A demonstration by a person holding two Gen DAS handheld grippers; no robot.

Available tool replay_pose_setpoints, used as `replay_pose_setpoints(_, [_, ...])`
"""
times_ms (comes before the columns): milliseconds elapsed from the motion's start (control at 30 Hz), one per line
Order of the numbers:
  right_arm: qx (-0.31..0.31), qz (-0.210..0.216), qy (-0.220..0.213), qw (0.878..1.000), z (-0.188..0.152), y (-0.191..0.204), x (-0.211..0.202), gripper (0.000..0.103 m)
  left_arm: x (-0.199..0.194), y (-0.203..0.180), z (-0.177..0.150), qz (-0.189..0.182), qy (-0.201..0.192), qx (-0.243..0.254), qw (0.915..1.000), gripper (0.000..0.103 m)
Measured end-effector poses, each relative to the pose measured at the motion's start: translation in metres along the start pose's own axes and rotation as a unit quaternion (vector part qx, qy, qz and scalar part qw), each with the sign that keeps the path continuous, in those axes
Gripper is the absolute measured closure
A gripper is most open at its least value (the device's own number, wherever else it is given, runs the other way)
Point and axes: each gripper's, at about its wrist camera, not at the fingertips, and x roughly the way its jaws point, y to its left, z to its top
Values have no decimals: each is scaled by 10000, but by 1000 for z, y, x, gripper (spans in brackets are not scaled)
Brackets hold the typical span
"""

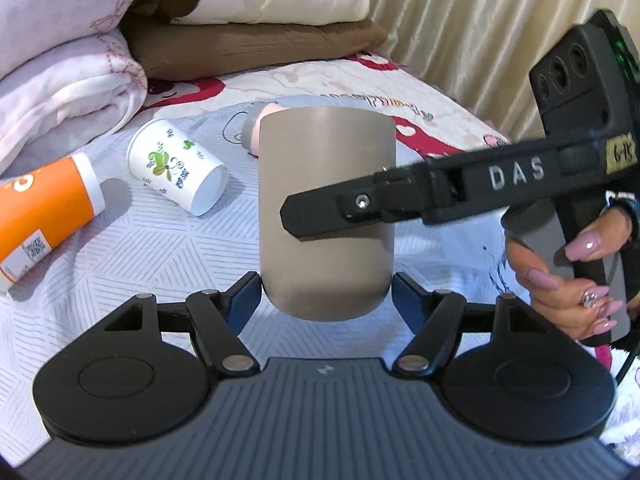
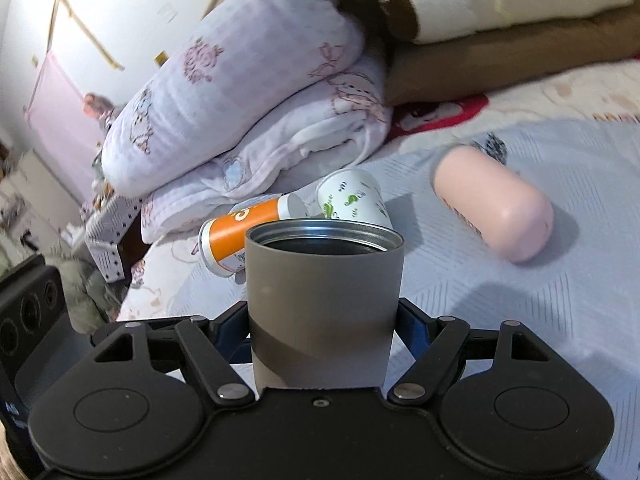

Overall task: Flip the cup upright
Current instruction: 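Rotate the tumbler upright with the right gripper, opening end up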

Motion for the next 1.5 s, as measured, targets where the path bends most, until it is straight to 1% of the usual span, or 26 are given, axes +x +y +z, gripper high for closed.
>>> replay_pose_setpoints(133, [-663, -124, -33, 9977, -1, 13, 11, 22, 9, 8, 0, 152, 15, -38, 9999, 32])
replay_pose_setpoints(267, [-1391, -200, -210, 9898, -4, 24, 18, 22, 16, 13, -1, 262, -155, 41, 9995, 32])
replay_pose_setpoints(433, [-1719, -290, -456, 9836, -3, 22, 22, 22, 25, 16, -3, 305, -368, 40, 9988, 32])
replay_pose_setpoints(567, [-1979, -416, -505, 9780, -5, 21, 28, 22, 37, 14, -6, 455, -354, 117, 9983, 33])
replay_pose_setpoints(600, [-2031, -446, -512, 9768, -7, 21, 29, 22, 39, 13, -7, 479, -330, 166, 9982, 33])
replay_pose_setpoints(767, [-1949, -450, -554, 9782, -16, 11, 33, 22, 50, 11, -12, 544, -291, 306, 9976, 33])
replay_pose_setpoints(967, [-1977, -466, -845, 9755, -31, 6, 28, 22, 53, -3, -20, 838, -377, 832, 9923, 33])
replay_pose_setpoints(1067, [-2039, -506, -972, 9728, -40, 8, 25, 22, 53, -6, -26, 900, -402, 918, 9909, 33])
replay_pose_setpoints(1167, [-2077, -522, -1019, 9715, -43, 9, 23, 22, 52, -6, -27, 901, -363, 870, 9915, 33])
replay_pose_setpoints(1267, [-2138, -570, -1079, 9692, -46, 11, 21, 22, 51, -11, -31, 1043, -364, 1069, 9881, 32])
replay_pose_setpoints(1400, [-2407, -662, -1022, 9629, -49, 19, 24, 22, 45, -12, -37, 1178, -348, 1162, 9856, 33])
replay_pose_setpoints(1500, [-2460, -708, -910, 9624, -45, 23, 30, 22, 39, -10, -38, 1125, -367, 1069, 9872, 34])
